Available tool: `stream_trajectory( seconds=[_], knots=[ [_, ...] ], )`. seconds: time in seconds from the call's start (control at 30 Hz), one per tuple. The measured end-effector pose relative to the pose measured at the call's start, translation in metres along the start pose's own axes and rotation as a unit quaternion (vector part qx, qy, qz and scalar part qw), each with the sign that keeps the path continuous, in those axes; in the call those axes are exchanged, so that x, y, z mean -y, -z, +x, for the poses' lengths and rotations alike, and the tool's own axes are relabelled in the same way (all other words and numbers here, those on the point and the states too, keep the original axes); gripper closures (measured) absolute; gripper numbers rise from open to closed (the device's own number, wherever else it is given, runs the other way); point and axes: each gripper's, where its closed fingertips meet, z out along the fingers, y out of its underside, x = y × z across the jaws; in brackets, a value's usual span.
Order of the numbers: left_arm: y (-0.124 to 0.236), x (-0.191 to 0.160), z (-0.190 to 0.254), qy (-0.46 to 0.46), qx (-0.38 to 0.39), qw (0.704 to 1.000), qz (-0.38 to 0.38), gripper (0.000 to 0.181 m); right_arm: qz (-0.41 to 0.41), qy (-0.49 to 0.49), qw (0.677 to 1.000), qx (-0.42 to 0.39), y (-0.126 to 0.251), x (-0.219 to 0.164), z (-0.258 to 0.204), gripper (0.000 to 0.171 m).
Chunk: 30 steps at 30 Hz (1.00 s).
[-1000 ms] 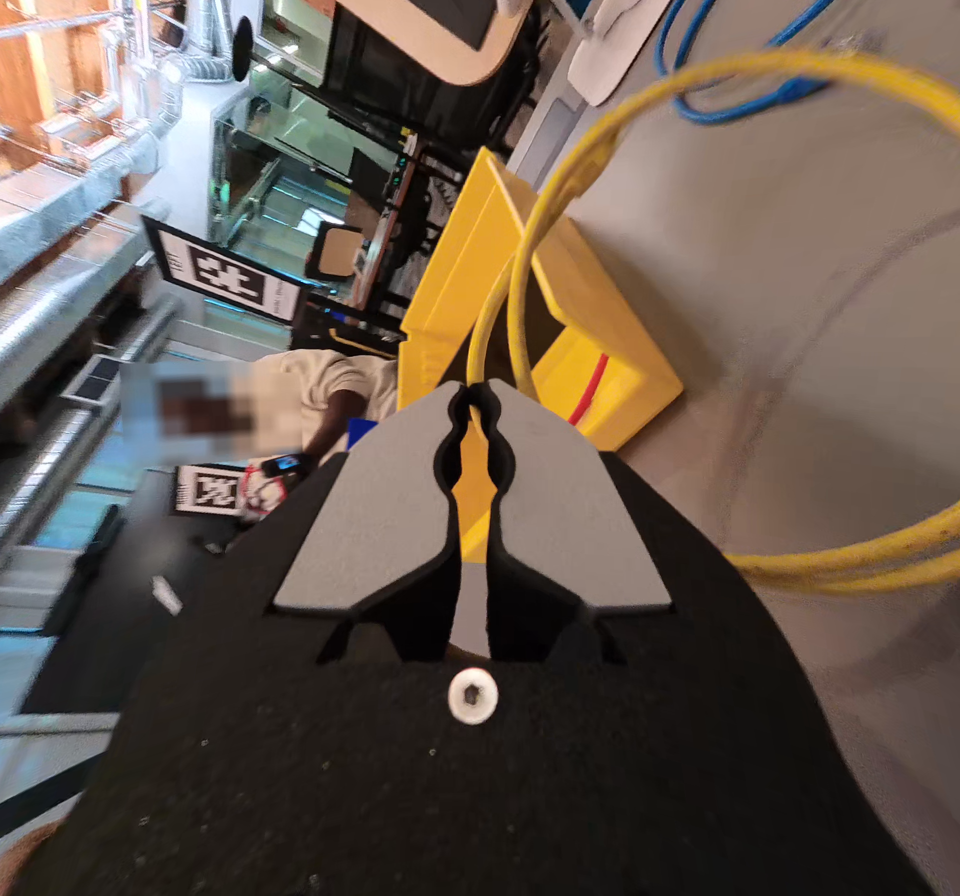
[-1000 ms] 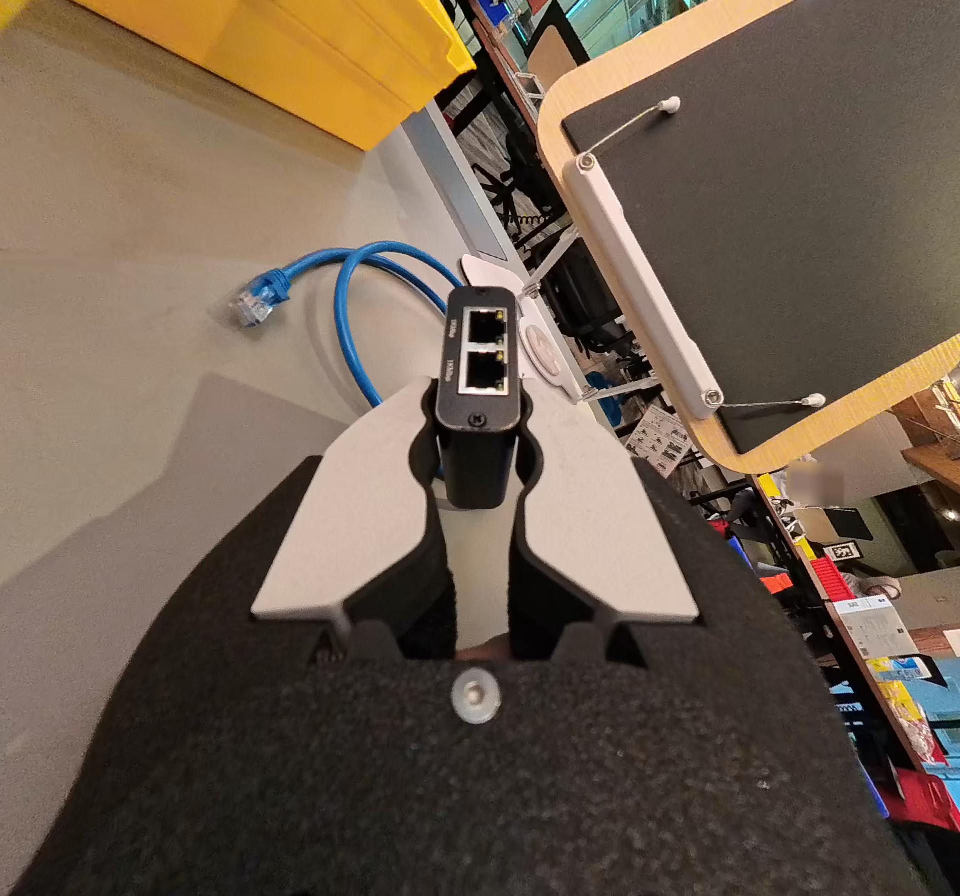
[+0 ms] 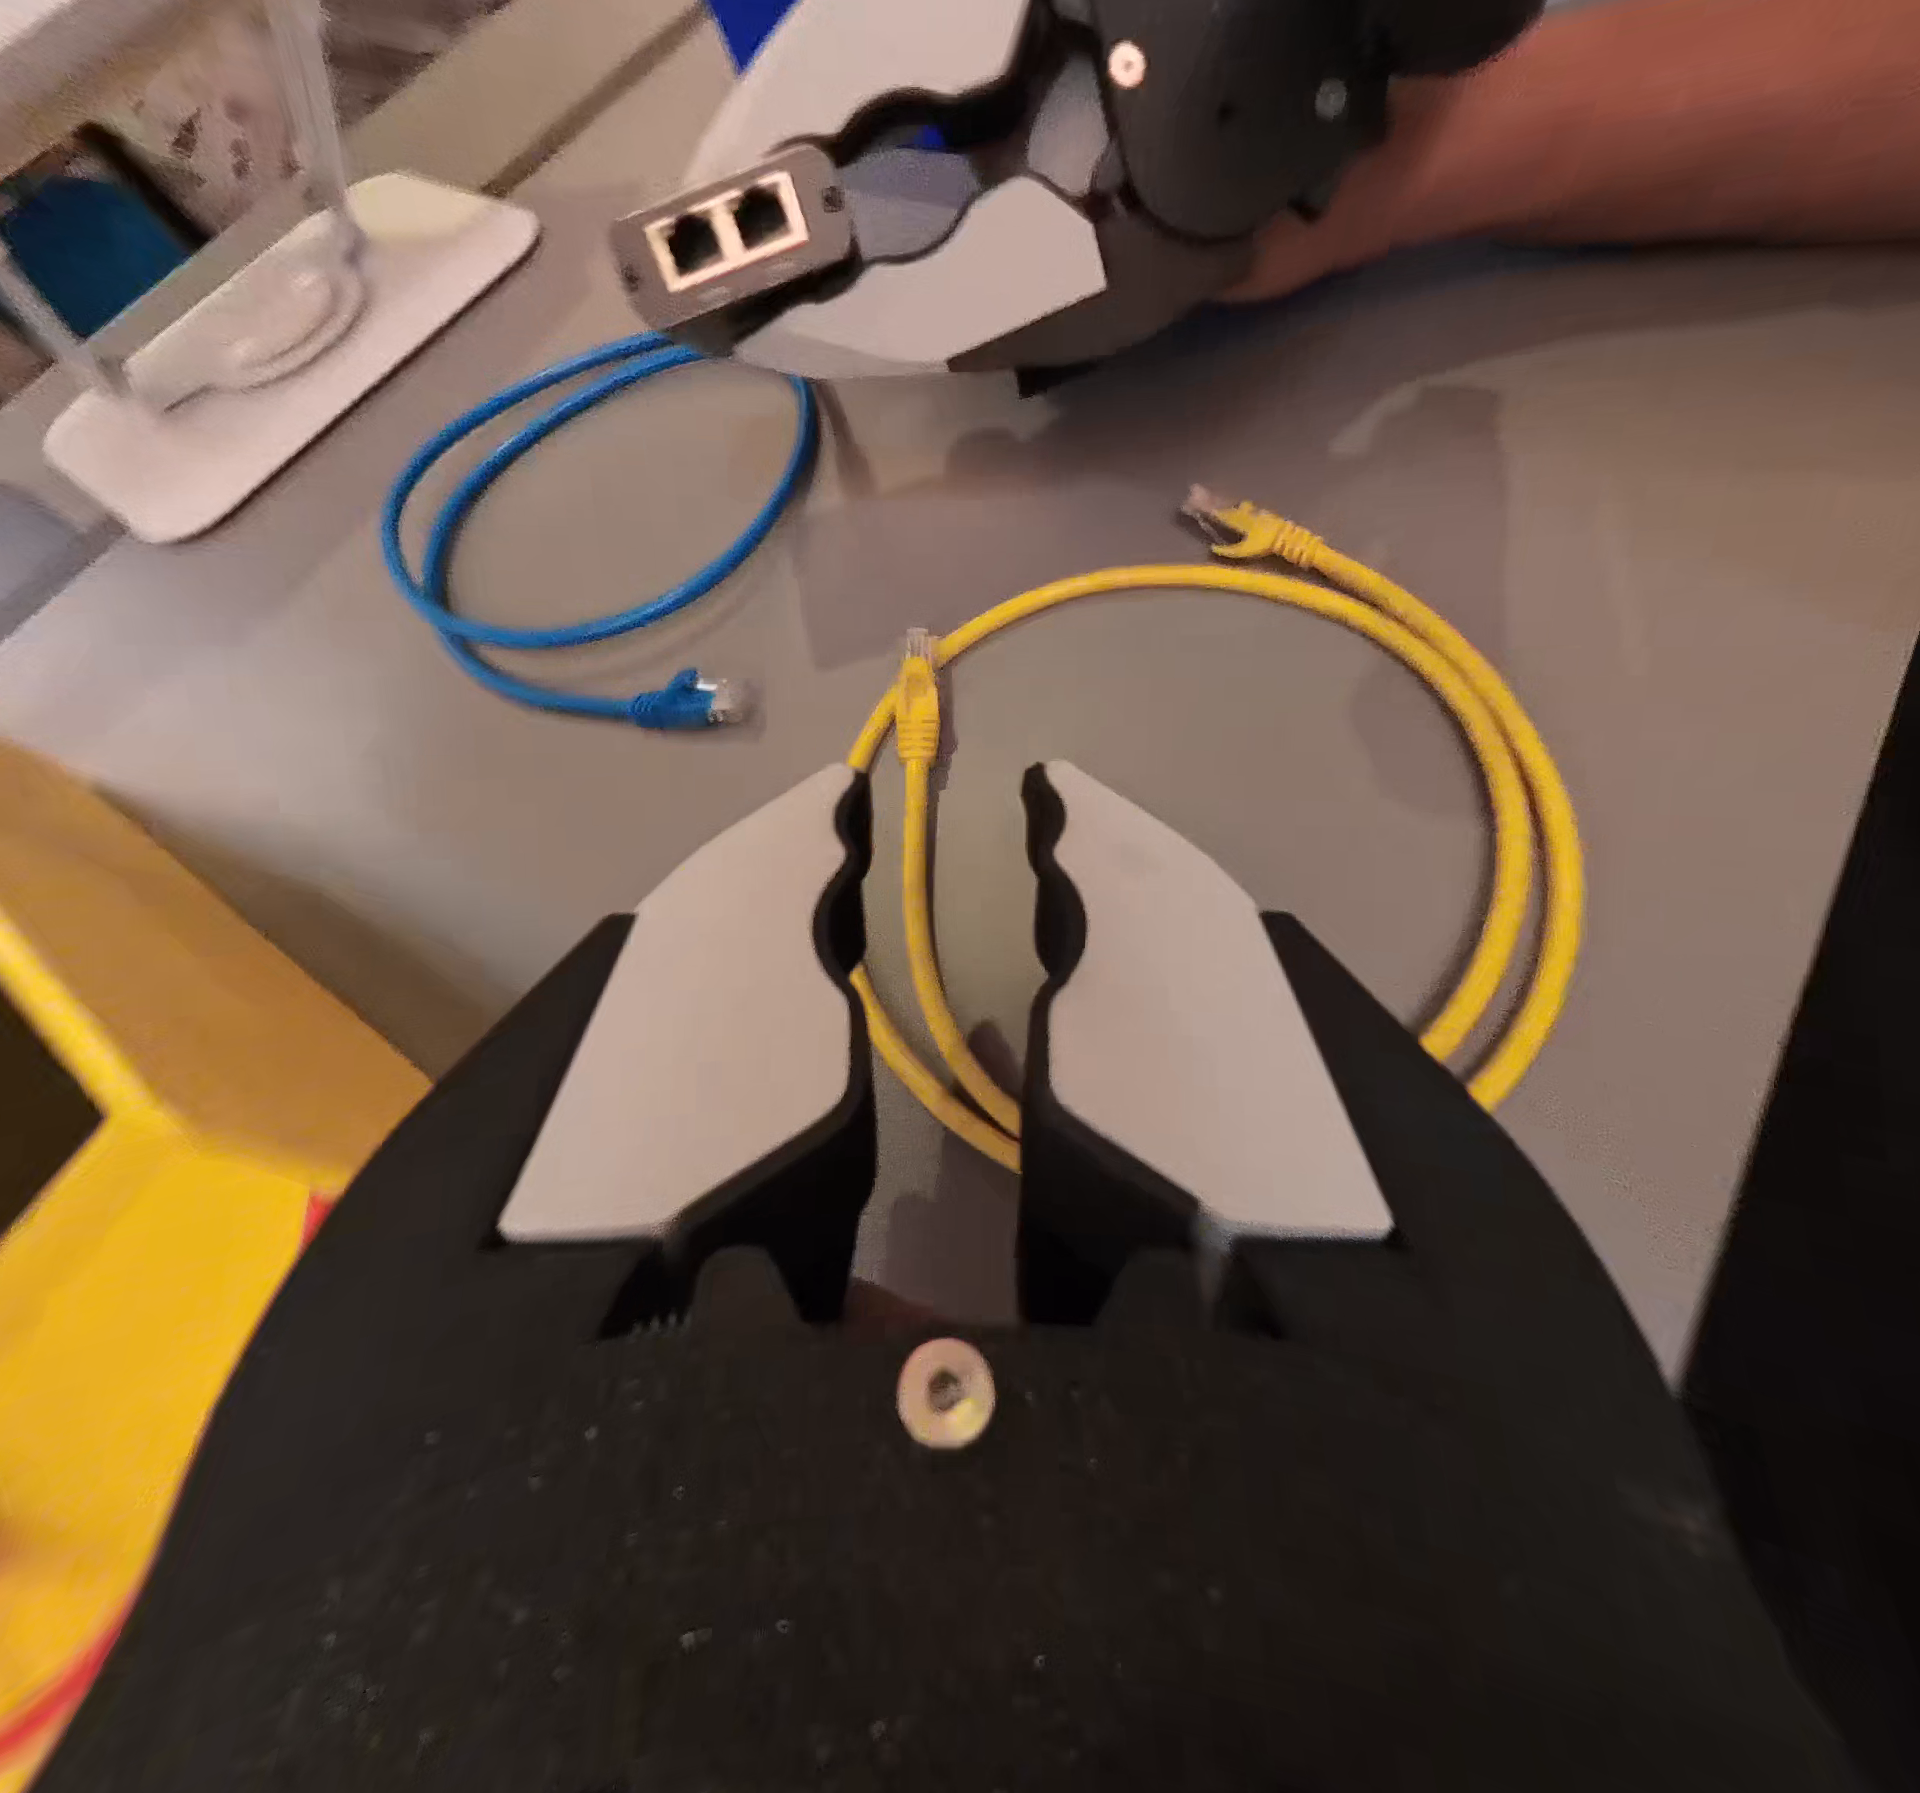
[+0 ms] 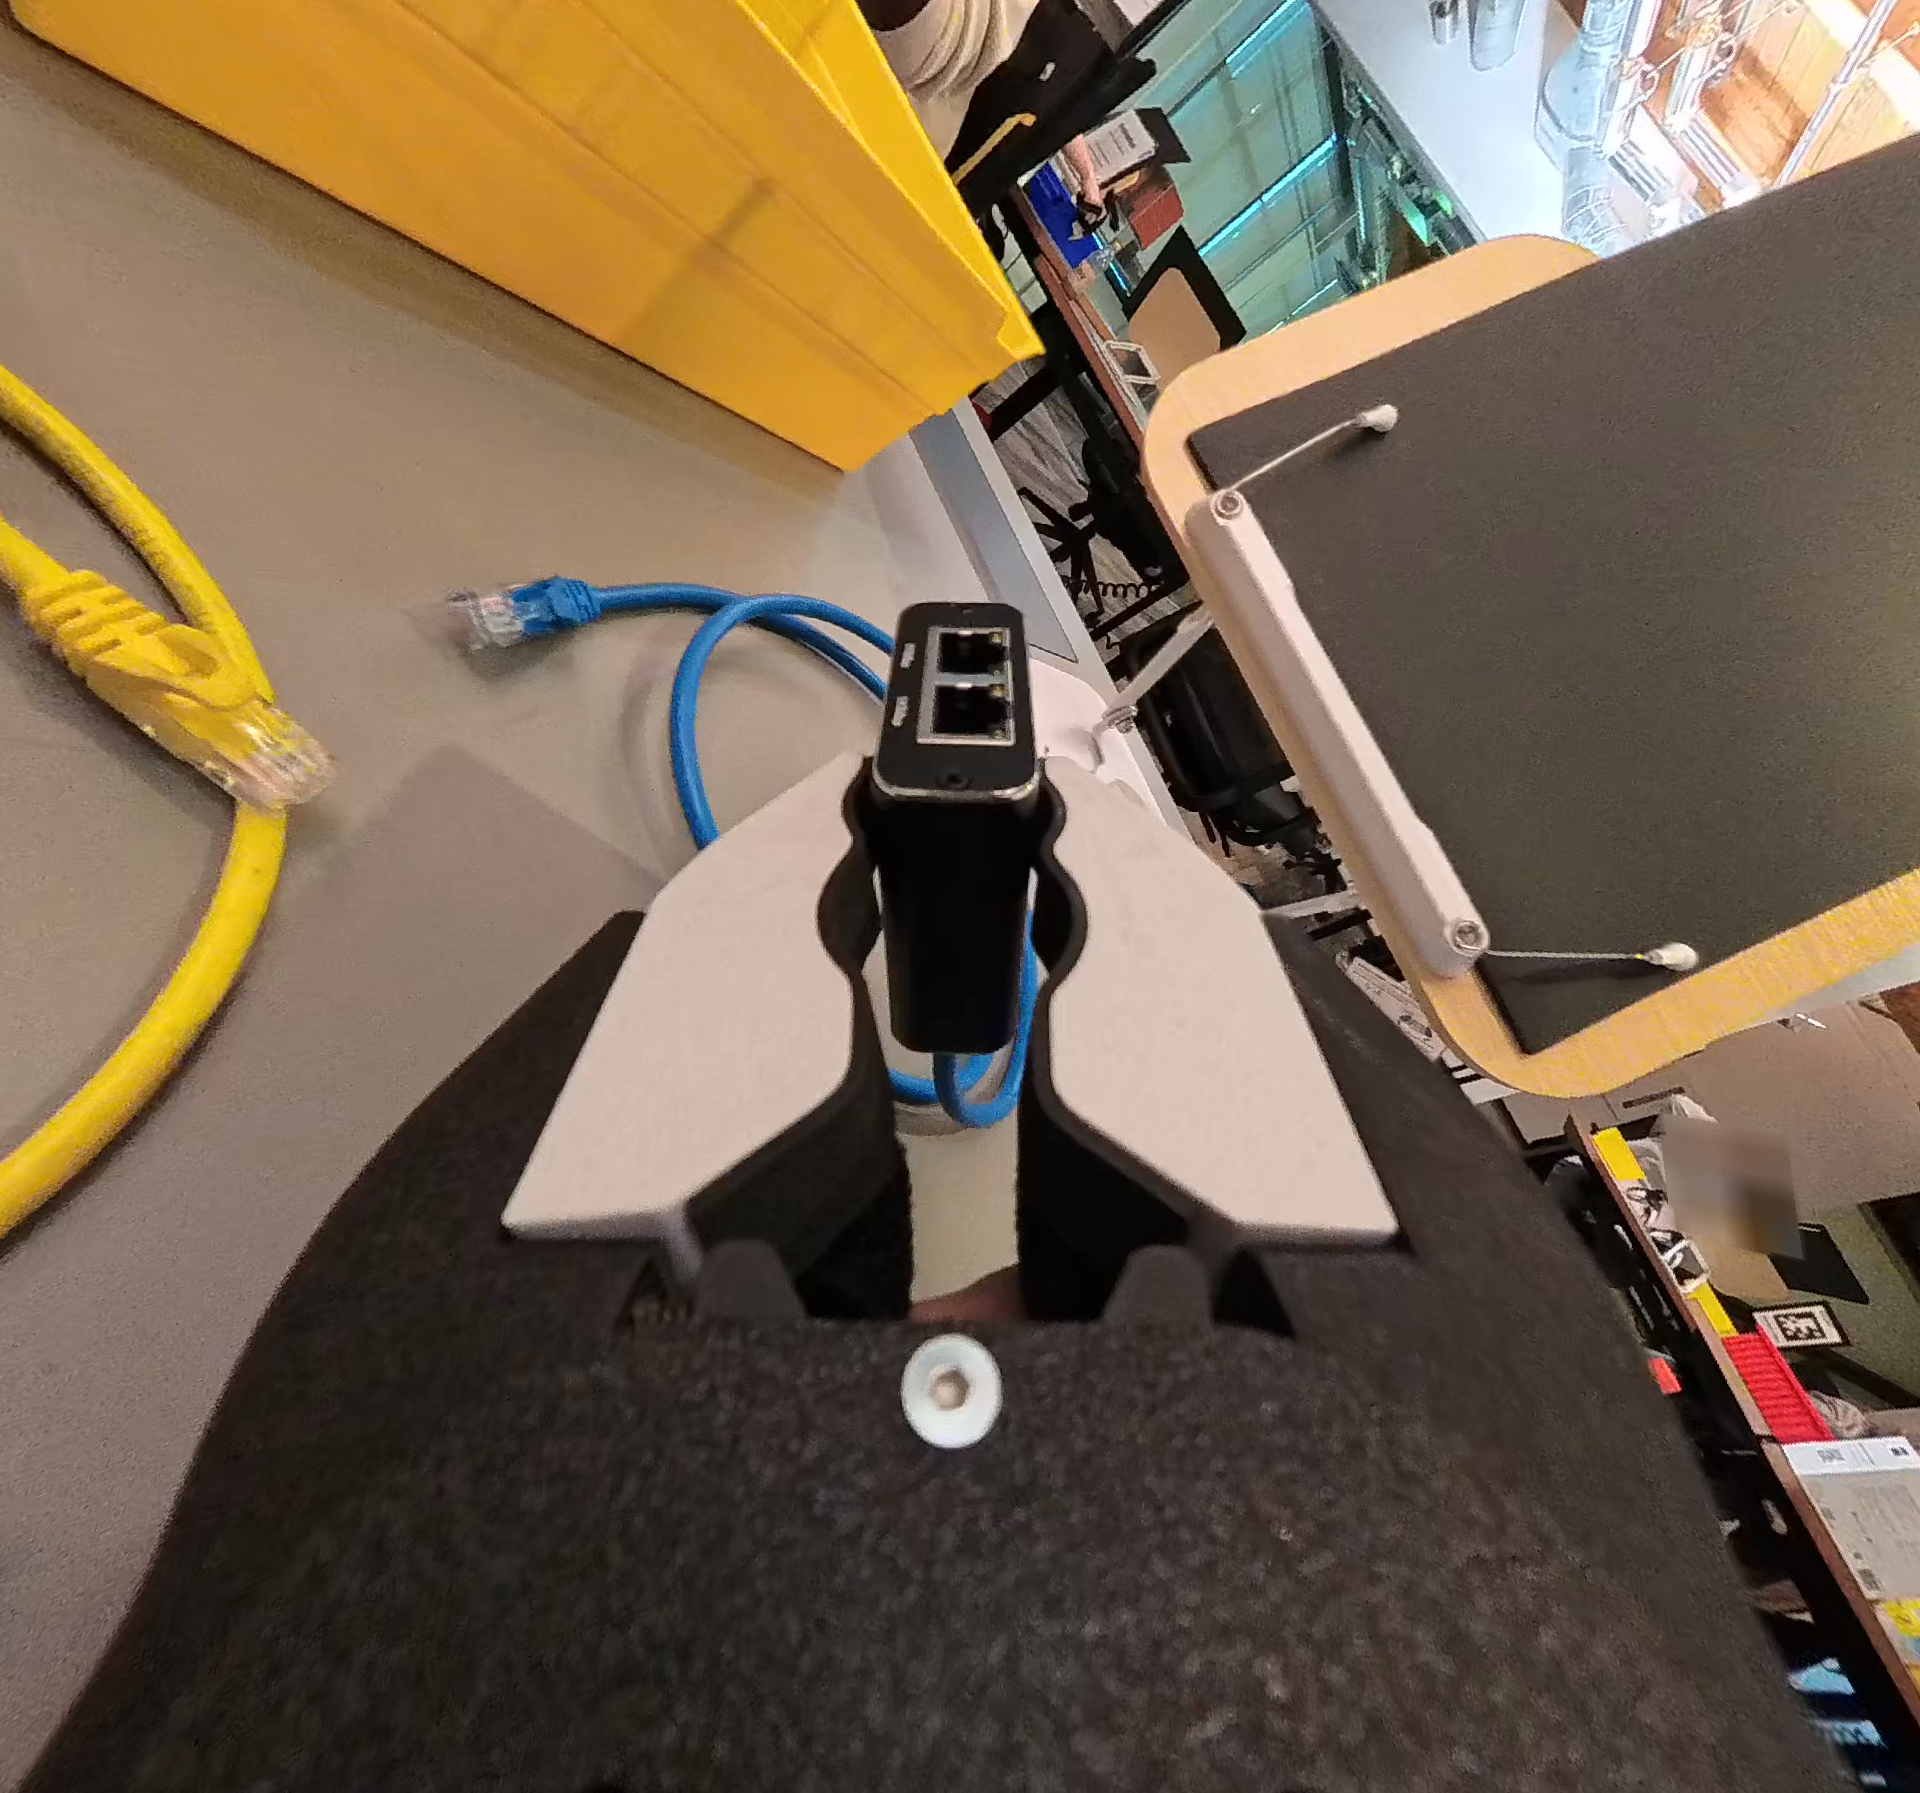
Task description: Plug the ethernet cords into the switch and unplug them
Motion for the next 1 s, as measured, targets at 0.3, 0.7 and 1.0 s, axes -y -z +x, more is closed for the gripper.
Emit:
stream_trajectory(
  seconds=[0.3, 0.7, 1.0],
  knots=[
    [-0.057, -0.041, -0.009, -0.009, -0.057, 0.992, -0.115, 0.164, 0.001, -0.007, 1.000, 0.002, 0.001, -0.003, 0.002, 0.145],
    [-0.036, -0.005, -0.019, 0.095, -0.066, 0.987, -0.109, 0.176, 0.000, 0.054, 0.999, -0.001, 0.001, 0.002, -0.006, 0.145],
    [-0.028, 0.012, -0.028, 0.128, -0.068, 0.982, -0.125, 0.176, 0.001, 0.192, 0.981, -0.040, 0.000, 0.021, -0.021, 0.145]
  ],
)
